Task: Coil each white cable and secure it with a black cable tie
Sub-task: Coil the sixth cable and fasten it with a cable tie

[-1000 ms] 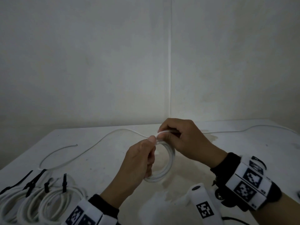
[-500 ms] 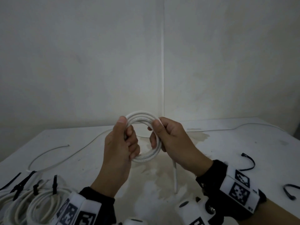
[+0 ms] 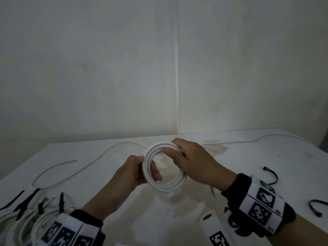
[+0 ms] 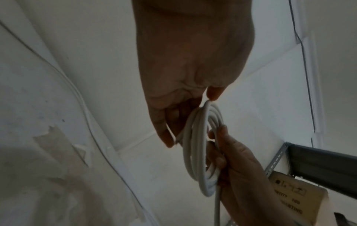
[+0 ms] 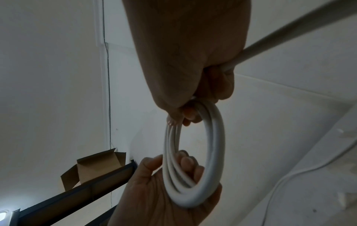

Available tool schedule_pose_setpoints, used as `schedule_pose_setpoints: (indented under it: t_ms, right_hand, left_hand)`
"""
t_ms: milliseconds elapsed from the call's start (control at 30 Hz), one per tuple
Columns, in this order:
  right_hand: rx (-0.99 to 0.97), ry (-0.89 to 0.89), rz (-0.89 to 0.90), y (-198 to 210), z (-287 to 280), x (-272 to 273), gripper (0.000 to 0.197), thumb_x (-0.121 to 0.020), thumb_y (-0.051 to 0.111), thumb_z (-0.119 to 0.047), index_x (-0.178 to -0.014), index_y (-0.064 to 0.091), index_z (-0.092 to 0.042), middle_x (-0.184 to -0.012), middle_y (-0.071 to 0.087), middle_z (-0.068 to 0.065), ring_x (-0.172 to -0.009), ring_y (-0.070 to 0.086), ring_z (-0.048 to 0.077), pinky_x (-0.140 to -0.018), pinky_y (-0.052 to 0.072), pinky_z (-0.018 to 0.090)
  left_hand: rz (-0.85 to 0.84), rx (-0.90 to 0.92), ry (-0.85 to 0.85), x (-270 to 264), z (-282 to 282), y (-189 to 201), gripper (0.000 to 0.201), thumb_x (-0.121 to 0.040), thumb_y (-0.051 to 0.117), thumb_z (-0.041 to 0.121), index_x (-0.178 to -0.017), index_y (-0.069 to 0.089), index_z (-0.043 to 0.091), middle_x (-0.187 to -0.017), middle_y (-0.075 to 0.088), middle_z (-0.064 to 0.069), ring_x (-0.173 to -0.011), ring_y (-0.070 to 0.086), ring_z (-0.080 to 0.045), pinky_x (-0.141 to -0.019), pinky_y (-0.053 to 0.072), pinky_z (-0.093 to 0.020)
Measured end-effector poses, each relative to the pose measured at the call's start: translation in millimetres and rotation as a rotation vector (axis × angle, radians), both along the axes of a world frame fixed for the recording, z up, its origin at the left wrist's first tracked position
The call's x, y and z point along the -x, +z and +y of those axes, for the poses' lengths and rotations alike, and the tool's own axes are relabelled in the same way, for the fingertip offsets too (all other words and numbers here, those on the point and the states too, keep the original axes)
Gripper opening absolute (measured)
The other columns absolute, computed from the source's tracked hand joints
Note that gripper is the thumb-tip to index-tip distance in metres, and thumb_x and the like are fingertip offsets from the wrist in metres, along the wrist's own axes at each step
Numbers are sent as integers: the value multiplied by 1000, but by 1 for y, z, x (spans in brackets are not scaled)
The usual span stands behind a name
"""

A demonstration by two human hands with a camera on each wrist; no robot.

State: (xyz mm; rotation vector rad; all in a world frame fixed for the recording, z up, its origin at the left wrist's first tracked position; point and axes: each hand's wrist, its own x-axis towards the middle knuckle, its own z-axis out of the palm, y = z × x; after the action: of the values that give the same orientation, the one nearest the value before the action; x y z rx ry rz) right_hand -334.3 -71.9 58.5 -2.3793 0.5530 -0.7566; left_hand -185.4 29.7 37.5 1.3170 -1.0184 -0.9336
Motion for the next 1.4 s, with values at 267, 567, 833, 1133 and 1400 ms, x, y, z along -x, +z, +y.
schedule_pose_setpoints:
  t_ms: [267, 567, 833, 1133, 1400]
  right_hand:
    - [102, 96, 168, 20, -3, -3, 29, -94, 45, -36, -66, 40, -30, -62, 46, -9, -54, 42, 6, -56, 33, 23]
    - [-112, 155, -127, 11, -5, -1, 36, -91, 41, -40, -67, 58, -17, -54, 52, -10, -49, 41, 7, -52, 35, 18]
    - [102, 43, -150, 9, -4, -3, 26, -91, 36, -41, -72, 49, -28, -53, 45, -10, -49, 42, 7, -52, 33, 18]
    - [431, 59, 56, 10, -6, -8, 64, -81, 12, -56, -86, 57, -10, -62, 50, -1, -53, 40, 17, -55, 34, 32]
    - [170, 111, -135, 10, -16, 4, 37, -94, 34, -33, -98, 62, -9, -81, 57, -6, -75, 53, 5, -69, 41, 18]
  left_hand:
    - [29, -57, -44, 19, -6, 25, 54, -83, 36, 56, -55, 48, 11, -46, 36, -1, -38, 37, -15, -53, 44, -29]
    - [230, 45, 183, 37, -8, 22, 45, -92, 41, 39, -54, 32, 16, -42, 20, 6, -33, 17, -8, -36, 23, -21]
    - [315, 82, 6, 27, -8, 17, 53, -93, 30, 37, -49, 45, 11, -40, 30, 1, -33, 32, -12, -45, 44, -25]
    - [13, -92, 119, 35, -11, 31, 50, -95, 38, 35, -51, 44, 11, -40, 28, 4, -33, 26, -10, -36, 31, -18]
    - [170, 35, 261, 42, -11, 29, 47, -94, 43, 32, -51, 39, 12, -40, 25, 5, -32, 20, -8, -33, 21, -17]
